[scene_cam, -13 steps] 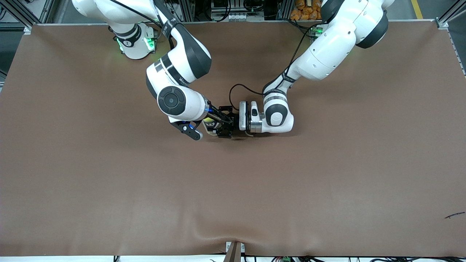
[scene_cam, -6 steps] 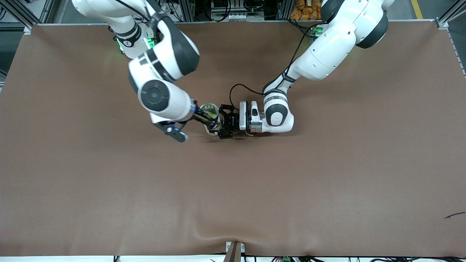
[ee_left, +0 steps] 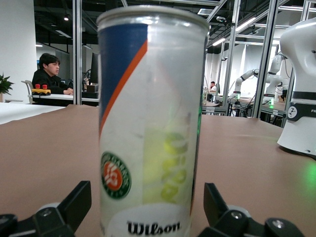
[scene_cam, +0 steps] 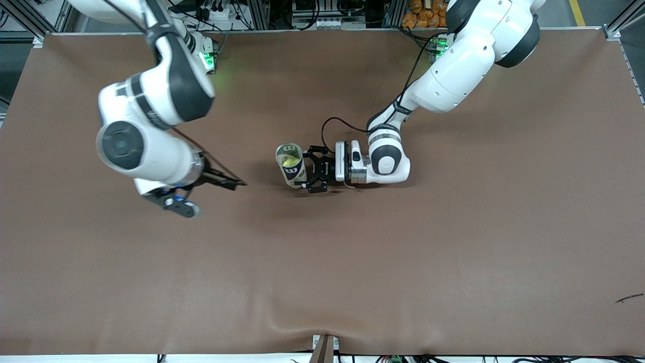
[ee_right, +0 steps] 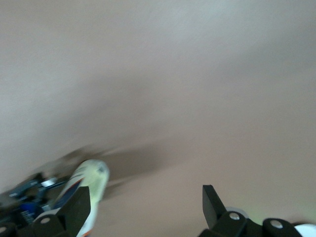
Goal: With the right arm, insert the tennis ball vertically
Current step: 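Withdraw the right gripper while the left gripper releases the upright can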
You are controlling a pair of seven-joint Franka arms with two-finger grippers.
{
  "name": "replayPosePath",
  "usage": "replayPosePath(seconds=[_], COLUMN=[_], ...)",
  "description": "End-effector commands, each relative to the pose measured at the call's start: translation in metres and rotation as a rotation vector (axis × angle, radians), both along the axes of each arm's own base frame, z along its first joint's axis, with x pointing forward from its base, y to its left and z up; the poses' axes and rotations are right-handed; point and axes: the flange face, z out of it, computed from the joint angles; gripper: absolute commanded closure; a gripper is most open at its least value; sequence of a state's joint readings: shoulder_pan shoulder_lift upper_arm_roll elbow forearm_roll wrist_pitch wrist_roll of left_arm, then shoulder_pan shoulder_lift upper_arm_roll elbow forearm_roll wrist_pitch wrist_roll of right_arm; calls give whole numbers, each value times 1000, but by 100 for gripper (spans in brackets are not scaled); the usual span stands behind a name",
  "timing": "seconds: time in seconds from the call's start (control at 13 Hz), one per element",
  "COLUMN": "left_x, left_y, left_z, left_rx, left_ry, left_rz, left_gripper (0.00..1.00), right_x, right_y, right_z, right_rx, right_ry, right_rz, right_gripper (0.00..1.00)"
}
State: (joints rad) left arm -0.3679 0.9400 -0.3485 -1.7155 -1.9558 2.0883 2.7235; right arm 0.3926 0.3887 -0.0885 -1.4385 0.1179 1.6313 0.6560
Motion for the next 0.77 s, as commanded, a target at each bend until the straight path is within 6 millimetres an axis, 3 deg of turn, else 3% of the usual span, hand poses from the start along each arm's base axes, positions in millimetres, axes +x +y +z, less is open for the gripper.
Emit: replayPosePath(seconds=[0.0, 0.08, 0.31, 0.46, 0.69], left_x=[-7, -9, -12, -7, 4], left_y=[18, 22, 40, 56, 78], left_z=[9, 11, 25, 39, 49], left_rx=[-6, -1, 22, 46, 77], left_ry=[-42, -41, -24, -11, -12], left_rz=[11, 11, -10, -42, -72], left_gripper=[0, 0, 0, 0, 0], right_x=[-11, -9, -25, -33, -48], right_y=[-52, -81, -135, -180, -230], right_z=[27, 34, 53, 70, 101], right_rx=[-10, 8, 45, 69, 96], right_ry=[-29, -36, -60, -84, -120], right_rz=[90, 122, 185, 247, 347], right_gripper=[0, 0, 0, 0, 0])
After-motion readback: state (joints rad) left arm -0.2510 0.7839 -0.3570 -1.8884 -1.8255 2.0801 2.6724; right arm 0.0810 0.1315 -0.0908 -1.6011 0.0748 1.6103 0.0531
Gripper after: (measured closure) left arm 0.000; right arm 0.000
